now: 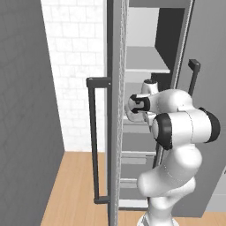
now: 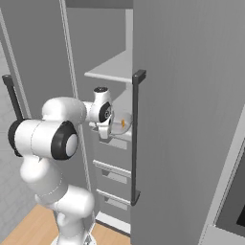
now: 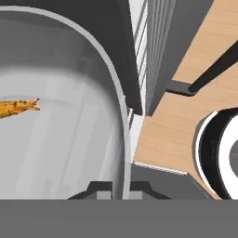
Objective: Take the meat container that has the shrimp and place it on the second highest rack of the freezer. Then take the vegetable container that has the tomato and avocado and place it on the highest rack of the freezer.
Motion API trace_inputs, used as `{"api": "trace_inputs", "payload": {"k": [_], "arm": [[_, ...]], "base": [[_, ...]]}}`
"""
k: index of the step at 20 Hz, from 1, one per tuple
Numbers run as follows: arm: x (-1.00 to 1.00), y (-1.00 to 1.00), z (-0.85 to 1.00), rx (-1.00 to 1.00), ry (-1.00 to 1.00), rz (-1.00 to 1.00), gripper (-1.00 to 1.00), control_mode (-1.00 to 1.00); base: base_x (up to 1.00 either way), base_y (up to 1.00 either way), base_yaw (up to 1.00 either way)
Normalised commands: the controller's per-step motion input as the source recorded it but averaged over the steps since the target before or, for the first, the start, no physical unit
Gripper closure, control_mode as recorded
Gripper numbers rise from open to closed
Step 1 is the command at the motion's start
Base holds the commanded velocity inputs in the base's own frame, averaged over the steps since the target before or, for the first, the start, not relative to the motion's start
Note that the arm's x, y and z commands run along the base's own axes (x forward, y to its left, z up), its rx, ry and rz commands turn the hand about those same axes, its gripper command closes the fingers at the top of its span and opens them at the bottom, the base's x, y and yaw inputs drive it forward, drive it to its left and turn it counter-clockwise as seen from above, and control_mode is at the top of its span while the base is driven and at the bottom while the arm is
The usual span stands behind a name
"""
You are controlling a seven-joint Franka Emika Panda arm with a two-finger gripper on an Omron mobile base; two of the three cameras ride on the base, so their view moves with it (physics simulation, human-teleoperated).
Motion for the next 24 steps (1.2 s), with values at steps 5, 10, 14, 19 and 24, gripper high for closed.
{"api": "trace_inputs", "payload": {"k": [5,10,14,19,24], "arm": [[0.45,-0.14,-0.02,0.00,0.00,0.00,1.00,-1.00],[0.67,-0.17,0.00,0.03,0.00,0.00,1.00,-1.00],[0.54,-0.03,-0.02,0.01,0.00,0.00,1.00,-1.00],[0.20,0.00,-0.40,0.02,0.00,-0.04,1.00,-1.00],[0.35,0.00,-0.16,0.00,0.00,-0.07,1.00,-1.00]], "base": [[0.00,0.00,0.00],[0.00,0.00,0.00],[0.00,0.00,0.00],[0.00,0.00,0.00],[0.00,0.00,0.00]]}}
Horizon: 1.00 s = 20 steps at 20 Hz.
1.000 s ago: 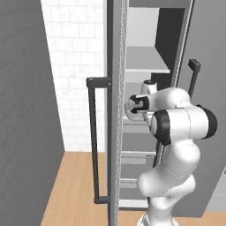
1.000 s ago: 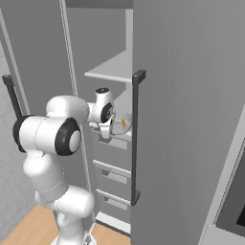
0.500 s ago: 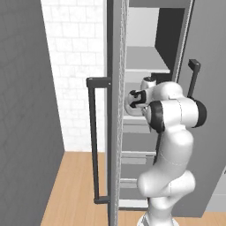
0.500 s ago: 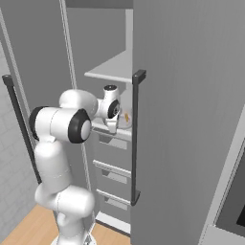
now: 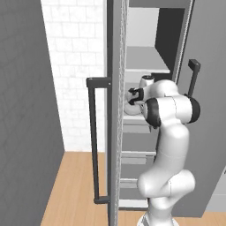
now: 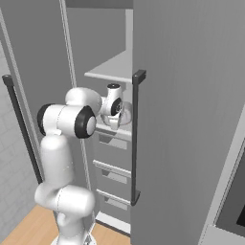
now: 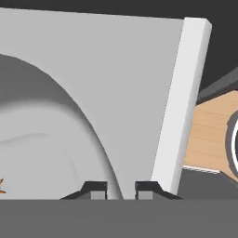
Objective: Take the meat container that has the shrimp and place it on the second highest rack of the freezer. Then take the vegetable container that has the tomato and avocado and place it on the highest rack of the freezer.
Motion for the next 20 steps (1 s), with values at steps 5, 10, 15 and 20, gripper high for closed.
{"api": "trace_inputs", "payload": {"k": [5,10,15,20], "arm": [[0.33,0.00,-0.09,0.00,0.00,-0.09,1.00,-1.00],[0.09,0.00,-0.30,0.00,0.00,-0.14,1.00,-1.00],[0.00,0.00,-0.56,0.00,0.00,-0.17,-1.00,-1.00],[-0.10,0.00,-0.25,0.00,-0.04,-0.14,-1.00,-1.00]], "base": [[0.00,0.00,0.00],[0.00,0.00,0.00],[0.00,0.00,0.00],[0.00,0.00,0.00]]}}
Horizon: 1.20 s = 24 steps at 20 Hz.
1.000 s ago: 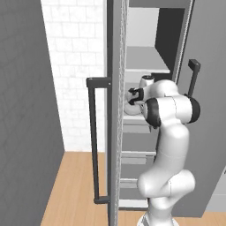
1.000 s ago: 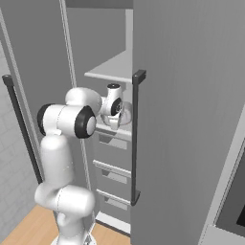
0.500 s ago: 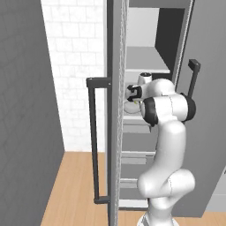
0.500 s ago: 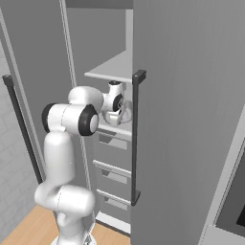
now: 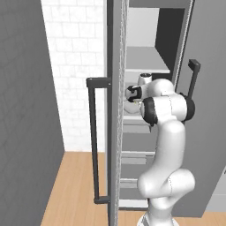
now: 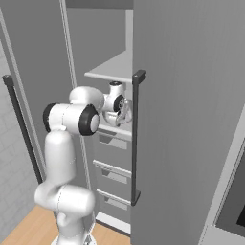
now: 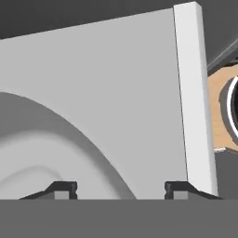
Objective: Take the meat container that has the shrimp and place it on the second highest rack of the freezer. Then take the vegetable container that has the tomato and avocado and place it on the highest rack of the freezer.
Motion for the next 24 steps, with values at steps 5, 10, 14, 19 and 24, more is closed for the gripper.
{"api": "trace_inputs", "payload": {"k": [5,10,14,19,24], "arm": [[-0.17,0.00,0.02,0.00,-0.16,-0.04,-1.00,-1.00],[-0.29,0.02,0.04,0.00,-0.22,0.00,-1.00,-1.00],[-0.28,0.05,-0.01,-0.01,-0.31,0.00,-1.00,-1.00],[-0.02,0.02,0.14,-0.01,-0.27,0.01,-1.00,-1.00],[-0.50,0.00,0.60,-0.01,-0.11,0.13,-1.00,-1.00]], "base": [[0.00,0.00,0.00],[0.00,0.00,0.00],[0.00,0.00,0.00],[0.00,0.00,0.00],[0.00,0.00,0.00]]}}
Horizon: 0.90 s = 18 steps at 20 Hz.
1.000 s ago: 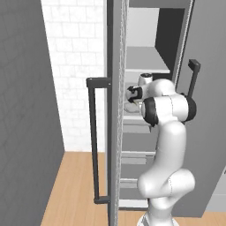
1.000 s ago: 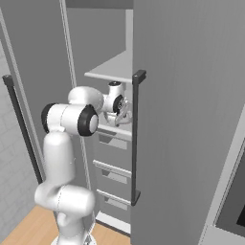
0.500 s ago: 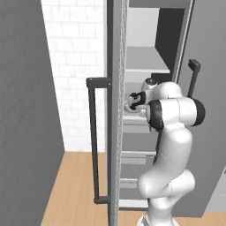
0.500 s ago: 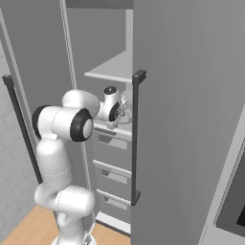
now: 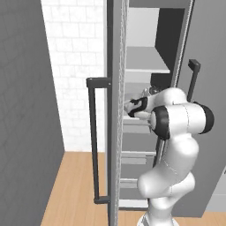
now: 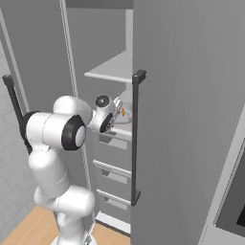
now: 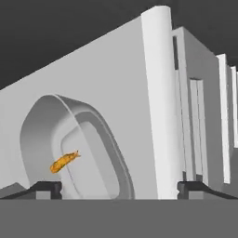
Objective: Take the meat container that has the shrimp and place it on the second highest rack of the freezer. Then take the vegetable container that has the tomato and avocado and place it on the highest rack of the freezer.
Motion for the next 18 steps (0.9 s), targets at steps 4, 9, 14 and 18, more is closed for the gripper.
{"api": "trace_inputs", "payload": {"k": [4,9,14,18], "arm": [[-0.86,0.00,0.96,-0.04,0.04,0.07,-1.00,-1.00],[-1.00,-0.02,1.00,-0.04,0.14,0.06,-1.00,-1.00],[-1.00,0.00,1.00,-0.13,0.41,0.00,-1.00,-1.00],[-1.00,0.00,0.94,-0.15,0.32,0.00,-1.00,-1.00]], "base": [[0.00,0.00,0.00],[0.00,0.00,0.00],[0.00,0.00,0.00],[0.00,0.00,0.00]]}}
